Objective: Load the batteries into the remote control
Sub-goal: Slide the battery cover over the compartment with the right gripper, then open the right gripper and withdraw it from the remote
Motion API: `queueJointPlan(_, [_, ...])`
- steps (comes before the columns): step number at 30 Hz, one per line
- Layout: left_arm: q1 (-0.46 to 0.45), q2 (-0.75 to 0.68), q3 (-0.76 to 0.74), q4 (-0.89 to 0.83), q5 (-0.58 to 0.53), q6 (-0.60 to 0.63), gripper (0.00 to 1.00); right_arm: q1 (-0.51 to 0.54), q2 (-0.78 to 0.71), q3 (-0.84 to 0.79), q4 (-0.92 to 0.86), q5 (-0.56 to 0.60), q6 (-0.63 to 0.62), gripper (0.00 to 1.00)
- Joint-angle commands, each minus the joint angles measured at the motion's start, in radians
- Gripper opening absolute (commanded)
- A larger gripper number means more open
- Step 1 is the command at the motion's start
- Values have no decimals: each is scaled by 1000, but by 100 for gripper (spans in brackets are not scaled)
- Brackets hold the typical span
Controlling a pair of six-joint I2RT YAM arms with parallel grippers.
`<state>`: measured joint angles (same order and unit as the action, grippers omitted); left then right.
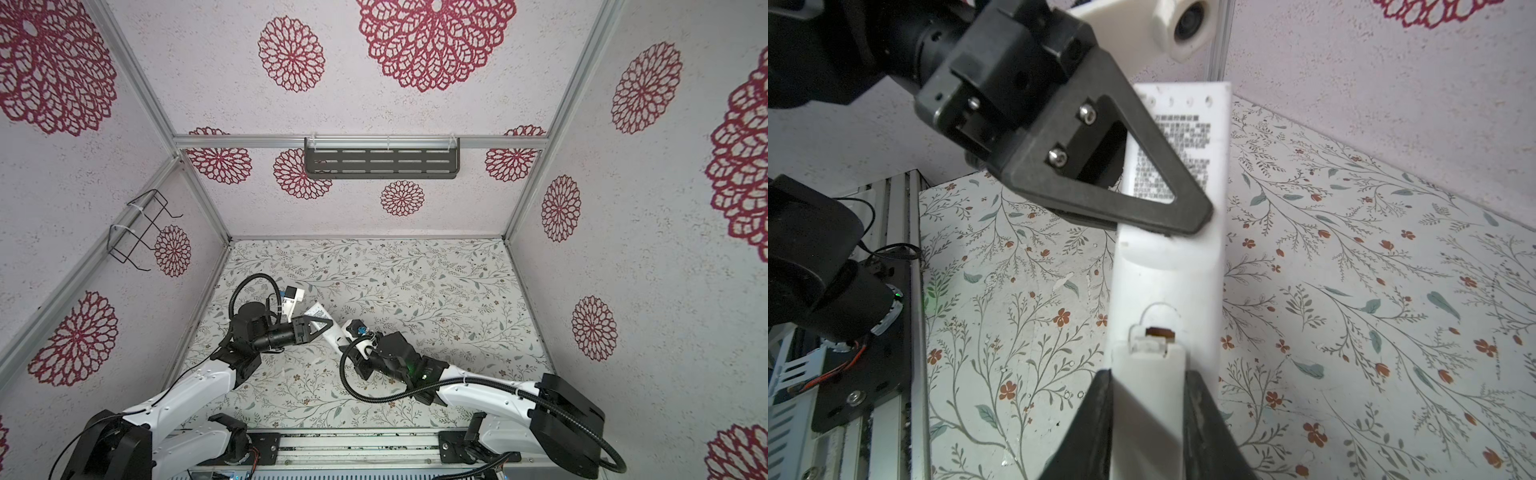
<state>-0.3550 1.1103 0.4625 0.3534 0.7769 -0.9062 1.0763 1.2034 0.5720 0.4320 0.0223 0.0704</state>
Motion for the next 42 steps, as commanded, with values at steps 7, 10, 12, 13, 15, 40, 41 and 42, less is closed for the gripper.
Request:
queueJointPlan(7, [4,-26,8,53,15,-7,0,2,-13,23,-51,15,-19,40])
queueJointPlan(10, [4,-25,8,53,14,-6,0,3,-24,25,-51,10,-21,43])
queueJointPlan(12, [3,-25,8,53,13,-5,0,3,-35,25,-51,5,-20,45])
queueJointPlan(13, [3,-23,8,53,13,-5,0,3,-43,25,-52,2,-18,46])
queueJointPlan(15, [4,-21,8,53,13,-3,0,1,-61,26,-56,2,-12,48])
queueJointPlan(40, [-20,26,5,266,120,-98,0,-434,18,184,-189,-912,357,99])
queueJointPlan(41, [-22,24,7,267,122,-95,0,-442,31,189,-191,-939,357,99])
queueJointPlan(42, [-26,23,8,266,124,-93,0,-451,50,194,-192,-969,361,99])
